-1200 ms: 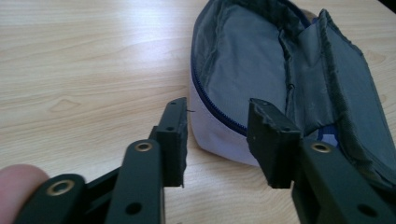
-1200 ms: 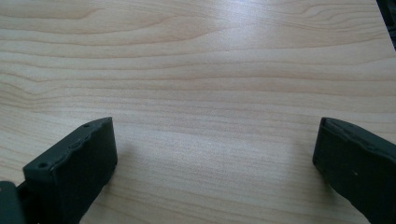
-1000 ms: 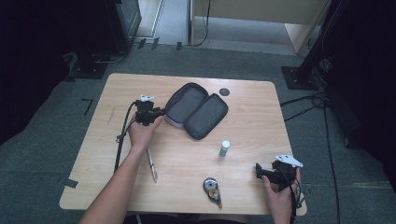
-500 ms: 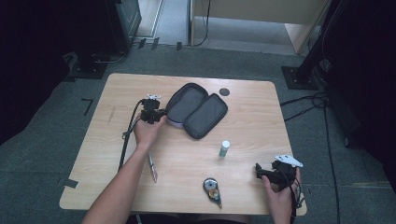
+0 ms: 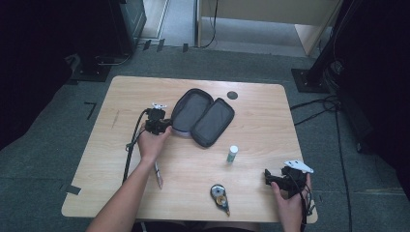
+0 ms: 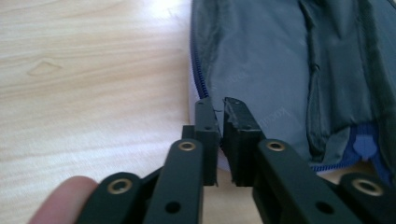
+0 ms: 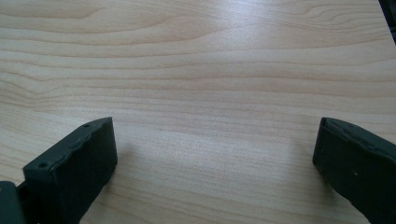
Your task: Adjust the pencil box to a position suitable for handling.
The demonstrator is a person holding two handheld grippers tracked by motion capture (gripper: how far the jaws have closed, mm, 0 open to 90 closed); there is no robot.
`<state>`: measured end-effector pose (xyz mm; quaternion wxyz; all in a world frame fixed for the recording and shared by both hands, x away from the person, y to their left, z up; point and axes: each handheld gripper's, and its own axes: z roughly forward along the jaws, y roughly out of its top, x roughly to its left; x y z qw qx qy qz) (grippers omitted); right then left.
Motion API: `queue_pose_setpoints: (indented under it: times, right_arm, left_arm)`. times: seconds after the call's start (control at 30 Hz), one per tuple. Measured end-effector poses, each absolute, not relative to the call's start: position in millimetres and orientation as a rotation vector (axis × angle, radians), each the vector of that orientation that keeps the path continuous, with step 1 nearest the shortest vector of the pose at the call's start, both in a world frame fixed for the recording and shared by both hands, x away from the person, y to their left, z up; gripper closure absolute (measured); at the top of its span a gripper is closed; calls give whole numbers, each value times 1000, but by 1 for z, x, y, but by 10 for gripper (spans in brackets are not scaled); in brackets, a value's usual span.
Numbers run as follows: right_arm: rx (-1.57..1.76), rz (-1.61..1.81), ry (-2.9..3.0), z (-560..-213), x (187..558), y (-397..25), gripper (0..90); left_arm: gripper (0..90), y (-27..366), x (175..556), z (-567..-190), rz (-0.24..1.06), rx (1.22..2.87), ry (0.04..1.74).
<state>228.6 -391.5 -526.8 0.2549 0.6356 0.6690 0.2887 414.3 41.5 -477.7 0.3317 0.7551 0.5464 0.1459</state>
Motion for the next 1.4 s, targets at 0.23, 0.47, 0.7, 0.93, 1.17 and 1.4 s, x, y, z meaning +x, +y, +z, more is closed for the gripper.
queue_pose_setpoints:
  times: [0.23,0.47,0.7,0.93,1.17,1.4]
  right_arm:
    - [1725,783,1816,-527,229,-392,0]
    - [1725,784,1817,-527,229,-392,0]
    - [1726,784,1817,-527,229,-392,0]
    - [1725,783,1817,-527,229,-392,0]
    - [1726,784,1817,-527,229,-391,0]
    - [1726,784,1817,-527,229,-391,0]
  left_arm:
    - [695,34,395,-482,364,2021,1371]
    - [568,21,377,-479,294,2041,1303]
    - [531,4,363,-473,143,2059,1159]
    - [462,1,360,-468,142,2051,1069]
    - [444,22,391,-467,359,1944,1178]
    - [581,27,429,-474,346,1855,1281]
